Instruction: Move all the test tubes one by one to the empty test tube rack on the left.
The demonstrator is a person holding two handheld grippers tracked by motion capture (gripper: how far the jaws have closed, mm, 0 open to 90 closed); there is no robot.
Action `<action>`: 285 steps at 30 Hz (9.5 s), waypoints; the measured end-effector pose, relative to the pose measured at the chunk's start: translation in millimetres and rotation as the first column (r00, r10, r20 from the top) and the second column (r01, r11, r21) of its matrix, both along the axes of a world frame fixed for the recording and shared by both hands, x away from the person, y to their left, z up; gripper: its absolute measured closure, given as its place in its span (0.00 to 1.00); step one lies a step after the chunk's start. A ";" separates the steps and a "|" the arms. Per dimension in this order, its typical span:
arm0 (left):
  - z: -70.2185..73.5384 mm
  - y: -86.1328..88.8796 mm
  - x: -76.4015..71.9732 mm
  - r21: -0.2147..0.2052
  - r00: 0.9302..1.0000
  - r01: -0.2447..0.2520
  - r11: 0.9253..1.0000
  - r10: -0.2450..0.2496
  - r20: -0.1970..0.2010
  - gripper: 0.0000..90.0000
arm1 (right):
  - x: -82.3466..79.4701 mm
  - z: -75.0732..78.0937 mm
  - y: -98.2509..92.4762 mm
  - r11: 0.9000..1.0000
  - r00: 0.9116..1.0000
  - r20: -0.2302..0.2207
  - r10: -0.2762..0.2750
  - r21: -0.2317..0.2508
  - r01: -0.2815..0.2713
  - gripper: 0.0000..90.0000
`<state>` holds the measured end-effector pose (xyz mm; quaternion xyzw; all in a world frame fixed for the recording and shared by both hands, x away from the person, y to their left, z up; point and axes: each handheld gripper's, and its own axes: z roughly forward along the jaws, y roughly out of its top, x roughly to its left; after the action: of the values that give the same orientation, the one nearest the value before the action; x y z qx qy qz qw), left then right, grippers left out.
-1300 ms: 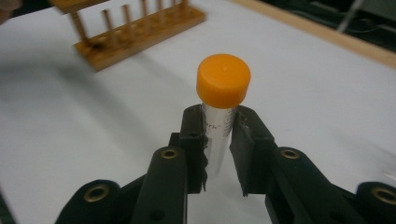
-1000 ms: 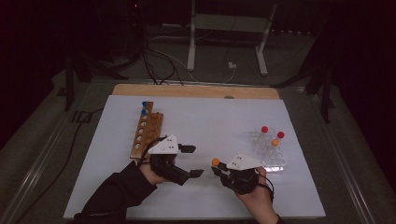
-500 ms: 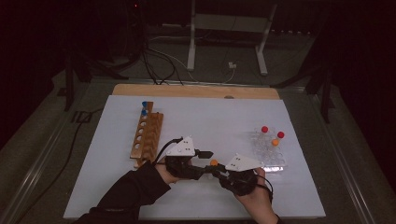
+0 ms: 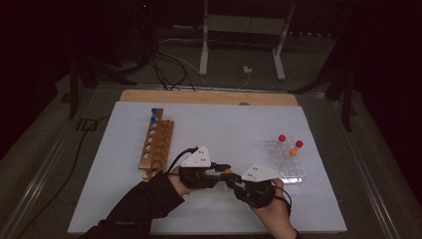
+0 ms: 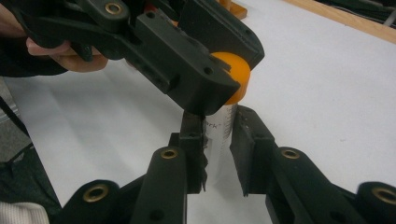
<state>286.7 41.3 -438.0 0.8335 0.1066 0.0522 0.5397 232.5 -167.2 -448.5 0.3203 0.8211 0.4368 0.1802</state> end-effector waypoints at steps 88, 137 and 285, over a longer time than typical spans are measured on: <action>-12.4 183.0 97.0 0.067 0.766 -0.642 0.764 0.640 0.058 0.80 | 2.4 11.5 -28.7 0.987 0.994 0.062 -0.091 0.138 0.082 0.00; 17.2 174.9 12.8 -0.060 0.885 -0.465 0.883 0.466 -0.005 0.02 | 19.1 -3.3 -153.0 0.858 0.861 0.005 -0.509 0.079 0.507 0.20; 21.3 22.5 11.1 -0.002 0.997 -0.064 0.998 0.064 0.046 0.80 | 14.7 6.8 12.4 1.000 1.000 0.010 -0.004 0.030 0.004 0.60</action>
<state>297.8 63.8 -416.7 0.8281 0.1209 0.0887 0.5401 247.2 -154.8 -441.7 0.3226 0.8127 0.4504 0.1804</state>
